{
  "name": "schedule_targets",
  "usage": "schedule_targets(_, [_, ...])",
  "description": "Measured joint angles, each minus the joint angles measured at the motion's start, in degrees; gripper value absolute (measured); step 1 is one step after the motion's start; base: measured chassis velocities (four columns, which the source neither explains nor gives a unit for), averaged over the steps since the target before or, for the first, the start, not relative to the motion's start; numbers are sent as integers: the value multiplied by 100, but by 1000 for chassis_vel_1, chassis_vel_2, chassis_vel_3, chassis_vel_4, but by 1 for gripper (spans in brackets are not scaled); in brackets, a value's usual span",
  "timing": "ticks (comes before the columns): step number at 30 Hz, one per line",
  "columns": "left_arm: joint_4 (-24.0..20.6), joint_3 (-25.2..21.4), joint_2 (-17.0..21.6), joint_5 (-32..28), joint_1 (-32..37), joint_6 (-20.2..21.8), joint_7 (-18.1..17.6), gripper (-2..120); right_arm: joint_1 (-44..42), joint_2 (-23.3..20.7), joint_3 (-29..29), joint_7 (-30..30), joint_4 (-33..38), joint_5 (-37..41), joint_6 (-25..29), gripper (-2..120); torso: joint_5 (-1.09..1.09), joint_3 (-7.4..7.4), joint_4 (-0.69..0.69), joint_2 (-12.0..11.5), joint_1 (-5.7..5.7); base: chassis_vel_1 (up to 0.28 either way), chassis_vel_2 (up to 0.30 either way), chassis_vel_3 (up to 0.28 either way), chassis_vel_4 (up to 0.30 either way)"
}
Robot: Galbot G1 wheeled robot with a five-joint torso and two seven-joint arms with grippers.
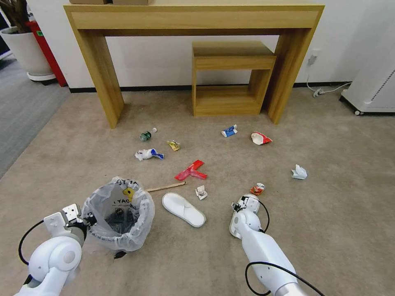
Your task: Pick up the trash bin and place the garbage on the floor into it.
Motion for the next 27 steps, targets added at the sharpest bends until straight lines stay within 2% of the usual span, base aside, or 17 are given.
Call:
schedule_targets(2, [19, 19, -11, 7, -17, -6, 0, 0, 14, -9, -2, -46, -56, -35, 36, 52, 0, 0, 0, 0, 0, 0, 0, 0, 0])
schedule_targets(3, [19, 19, -11, 7, -17, -6, 0, 0, 14, -9, -2, -46, -56, -35, 36, 52, 0, 0, 0, 0, 0, 0, 0, 0, 0])
schedule_targets(9, [53, 42, -21, 12, -44, -16, -1, 0, 9, -67, 12, -130, -135, -44, 54, 29, 0, 0, 0, 0, 0, 0, 0, 0, 0])
schedule_targets(19, [112, 106, -82, 80, -83, -48, 24, 0, -179, -162, -6, -272, -70, -76, 135, 23, 1, 0, 1, 0, 0, 0, 0, 0, 0])
schedule_targets(21, [119, 113, -90, 83, -103, -51, 25, 0, -286, -229, -30, -308, 90, -54, 152, 15, 0, 0, 0, 0, 0, 0, 0, 0, 0])
schedule_targets(22, [119, 113, -90, 83, -103, -51, 25, 0, -286, -229, -30, -308, 90, -54, 152, 15, 0, 0, 0, 0, 0, 0, 0, 0, 0])
schedule_targets(25, [121, 129, -110, 99, -112, -65, 29, 0, -338, -275, -61, -354, 131, -109, 224, 0, 1, 0, 0, 0, 0, 0, 0, 0, 0])
schedule_targets(27, [121, 130, -117, 106, -106, -70, 35, 0, -337, -273, -61, -366, 120, -132, 240, 0, 1, 0, 0, 0, 0, 0, 0, 0, 0])
